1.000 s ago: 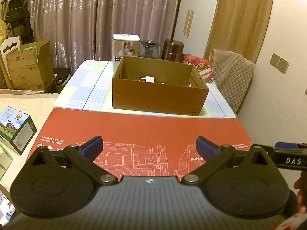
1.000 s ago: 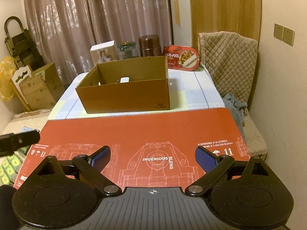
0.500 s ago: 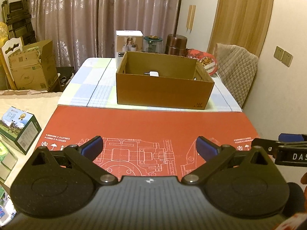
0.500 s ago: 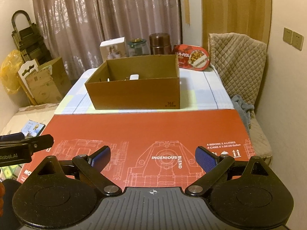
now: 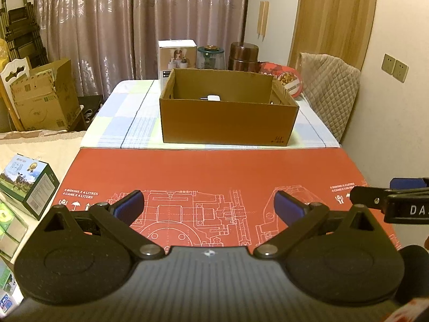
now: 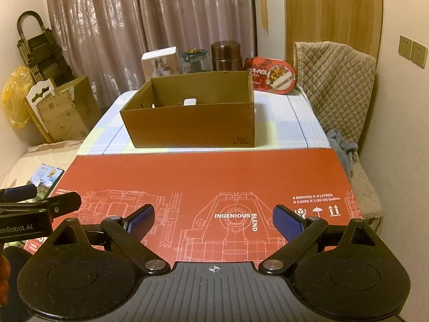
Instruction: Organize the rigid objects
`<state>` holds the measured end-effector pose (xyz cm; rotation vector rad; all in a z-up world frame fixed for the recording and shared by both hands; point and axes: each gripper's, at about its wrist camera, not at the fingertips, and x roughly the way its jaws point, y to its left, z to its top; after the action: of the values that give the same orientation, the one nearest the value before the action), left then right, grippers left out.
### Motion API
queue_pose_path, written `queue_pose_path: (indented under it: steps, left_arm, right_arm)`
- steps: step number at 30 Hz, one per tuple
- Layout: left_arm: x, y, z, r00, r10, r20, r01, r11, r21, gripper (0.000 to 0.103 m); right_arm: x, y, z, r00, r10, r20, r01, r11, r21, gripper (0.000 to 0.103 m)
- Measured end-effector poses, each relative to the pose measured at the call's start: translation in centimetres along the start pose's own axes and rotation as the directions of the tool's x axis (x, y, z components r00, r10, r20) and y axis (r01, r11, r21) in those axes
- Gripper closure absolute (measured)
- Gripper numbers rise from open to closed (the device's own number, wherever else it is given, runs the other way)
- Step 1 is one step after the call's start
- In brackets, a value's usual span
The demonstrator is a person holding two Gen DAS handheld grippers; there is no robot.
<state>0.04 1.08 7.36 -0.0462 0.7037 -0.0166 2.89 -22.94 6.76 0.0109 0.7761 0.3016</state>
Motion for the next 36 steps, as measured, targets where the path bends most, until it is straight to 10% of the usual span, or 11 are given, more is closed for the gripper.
queue_pose_path:
  steps: [36]
  left_arm:
    - [0.51, 0.17, -0.47, 1.0, -0.006, -0.019, 0.006, 1.0, 0.013, 0.001]
  right_arm:
    - [0.67, 0.04, 0.18, 1.0, 0.005, -0.007, -0.005, 1.0, 0.003, 0.011]
